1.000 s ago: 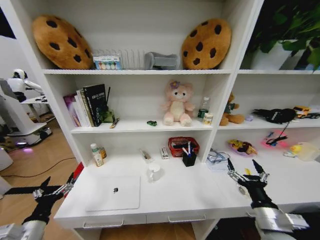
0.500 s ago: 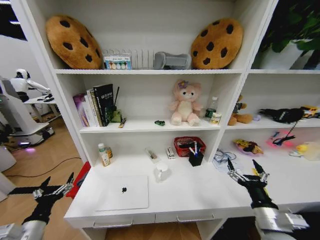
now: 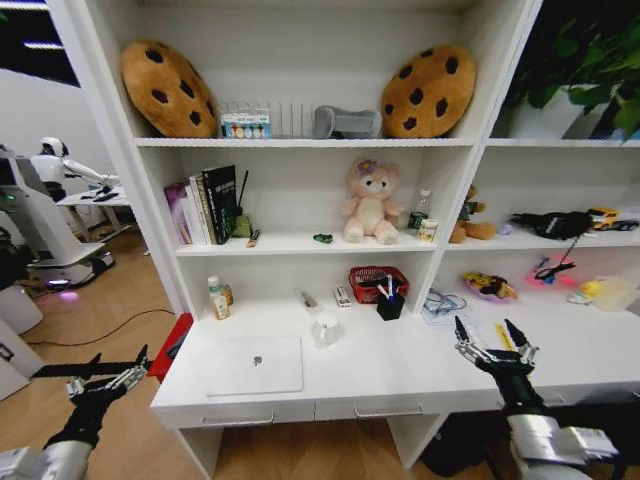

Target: Organize the objects on the table.

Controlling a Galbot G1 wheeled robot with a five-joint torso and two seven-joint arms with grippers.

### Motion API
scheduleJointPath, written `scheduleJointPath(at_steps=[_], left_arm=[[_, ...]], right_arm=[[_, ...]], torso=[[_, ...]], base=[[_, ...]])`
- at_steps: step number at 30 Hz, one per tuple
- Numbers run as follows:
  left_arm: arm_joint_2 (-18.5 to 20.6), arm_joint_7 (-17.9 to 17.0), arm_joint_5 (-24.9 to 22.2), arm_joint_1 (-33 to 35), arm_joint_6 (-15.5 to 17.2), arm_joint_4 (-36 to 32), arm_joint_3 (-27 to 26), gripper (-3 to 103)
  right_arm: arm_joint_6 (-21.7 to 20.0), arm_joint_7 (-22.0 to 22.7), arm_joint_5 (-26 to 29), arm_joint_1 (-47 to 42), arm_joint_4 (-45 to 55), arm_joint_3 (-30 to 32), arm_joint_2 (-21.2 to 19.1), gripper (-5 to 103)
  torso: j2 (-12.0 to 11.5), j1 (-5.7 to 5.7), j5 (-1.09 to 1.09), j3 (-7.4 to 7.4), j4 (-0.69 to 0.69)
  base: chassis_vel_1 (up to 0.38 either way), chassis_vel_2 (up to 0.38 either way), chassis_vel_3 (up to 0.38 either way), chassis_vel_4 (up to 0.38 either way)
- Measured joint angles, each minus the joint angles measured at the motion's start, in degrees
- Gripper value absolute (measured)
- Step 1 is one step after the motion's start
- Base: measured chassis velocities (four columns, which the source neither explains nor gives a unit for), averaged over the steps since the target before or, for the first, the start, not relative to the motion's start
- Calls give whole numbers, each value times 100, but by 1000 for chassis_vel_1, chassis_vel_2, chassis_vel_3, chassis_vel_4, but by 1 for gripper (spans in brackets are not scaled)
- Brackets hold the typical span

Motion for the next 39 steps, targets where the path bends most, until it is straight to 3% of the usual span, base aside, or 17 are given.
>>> scheduleJointPath(at_steps=[22, 25, 26, 39], left_arm=[[0, 1, 0, 0, 0, 0, 0, 100], [0, 1, 0, 0, 0, 0, 0, 100], [0, 1, 0, 0, 0, 0, 0, 100], [0, 1, 0, 0, 0, 0, 0, 100]], right_arm=[[0, 0, 0, -2, 0, 0, 0, 100], [0, 0, 0, -1, 0, 0, 0, 100], [0, 0, 0, -1, 0, 0, 0, 100], [0, 0, 0, -1, 0, 0, 0, 100]], torso=[[1, -2, 0, -1, -2], [1, -1, -5, -1, 2], [0, 1, 2, 1, 0], [0, 1, 0, 0, 1]], base=[[237, -234, -235, 234], [188, -173, -182, 193], [186, -156, -152, 191], [62, -69, -57, 60]])
